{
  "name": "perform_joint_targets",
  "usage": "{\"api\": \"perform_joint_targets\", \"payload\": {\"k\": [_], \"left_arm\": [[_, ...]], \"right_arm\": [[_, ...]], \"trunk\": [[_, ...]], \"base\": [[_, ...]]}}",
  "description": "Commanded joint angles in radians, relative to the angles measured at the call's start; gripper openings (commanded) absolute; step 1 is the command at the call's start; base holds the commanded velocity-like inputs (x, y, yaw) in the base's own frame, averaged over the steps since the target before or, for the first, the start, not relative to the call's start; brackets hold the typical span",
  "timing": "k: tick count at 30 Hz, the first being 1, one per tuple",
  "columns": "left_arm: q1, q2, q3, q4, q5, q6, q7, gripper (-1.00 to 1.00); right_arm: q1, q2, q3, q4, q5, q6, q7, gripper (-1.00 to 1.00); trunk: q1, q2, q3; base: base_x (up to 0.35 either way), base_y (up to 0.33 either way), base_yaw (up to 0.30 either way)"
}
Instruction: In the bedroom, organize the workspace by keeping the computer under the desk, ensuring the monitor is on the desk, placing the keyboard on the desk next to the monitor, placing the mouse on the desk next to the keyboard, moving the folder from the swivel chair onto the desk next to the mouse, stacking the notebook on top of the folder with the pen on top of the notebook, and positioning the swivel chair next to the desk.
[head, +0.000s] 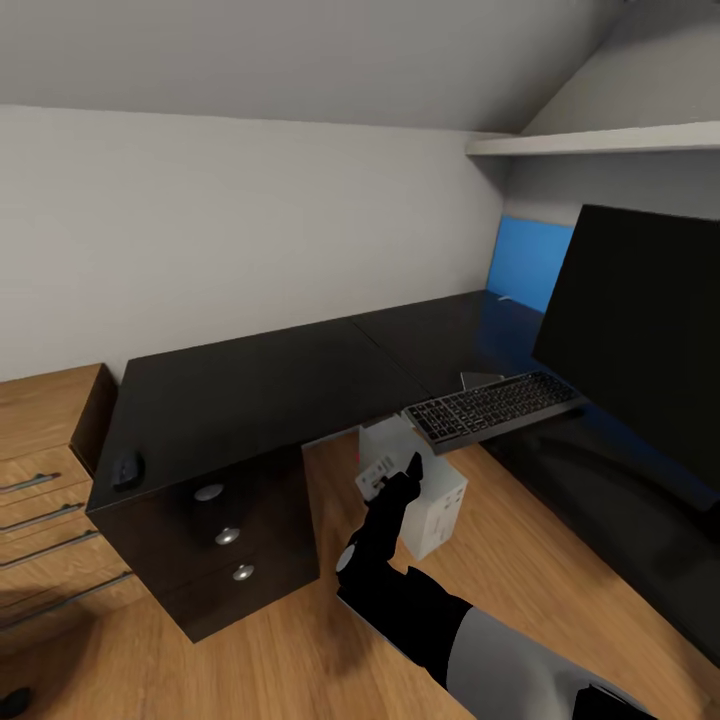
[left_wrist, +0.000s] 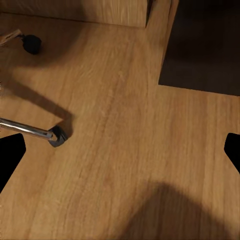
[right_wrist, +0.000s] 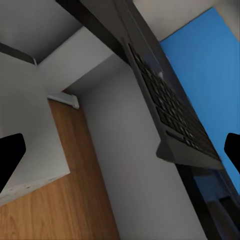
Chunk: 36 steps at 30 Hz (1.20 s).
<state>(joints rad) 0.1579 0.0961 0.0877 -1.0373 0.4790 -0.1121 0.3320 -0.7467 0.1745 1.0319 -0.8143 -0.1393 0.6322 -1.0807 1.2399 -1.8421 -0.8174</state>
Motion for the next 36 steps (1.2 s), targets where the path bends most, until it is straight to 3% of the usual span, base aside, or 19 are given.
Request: {"api": "perform_joint_targets", "payload": {"k": [1, 20, 21, 36], "left_arm": [[0.001, 0.001, -0.002, -0.001, 0.011, -0.005, 0.003, 1.0], [0.001, 0.0, -0.003, 0.005, 0.01, -0.004, 0.003, 1.0], [0.001, 0.001, -0.003, 0.005, 0.01, -0.004, 0.003, 1.0], [0.0, 0.0, -0.004, 0.005, 0.009, -0.006, 0.004, 1.0]], "right_arm": [[-0.002, 0.0, 0.005, 0.0, -0.009, 0.007, -0.007, 1.0], [-0.002, 0.0, 0.003, 0.0, -0.015, 0.013, 0.081, 1.0], [-0.002, 0.0, 0.002, 0.001, -0.016, 0.016, 0.108, 1.0], [-0.002, 0.0, -0.002, 0.007, -0.016, 0.074, 0.245, 1.0]], "trunk": [[-0.004, 0.007, 0.002], [-0.077, 0.14, 0.062], [-0.081, 0.147, 0.065], [-0.081, 0.147, 0.065]], "base": [[0.0, 0.0, 0.0], [0.0, 0.0, 0.0], [0.0, 0.0, 0.0], [0.0, 0.0, 0.0]]}}
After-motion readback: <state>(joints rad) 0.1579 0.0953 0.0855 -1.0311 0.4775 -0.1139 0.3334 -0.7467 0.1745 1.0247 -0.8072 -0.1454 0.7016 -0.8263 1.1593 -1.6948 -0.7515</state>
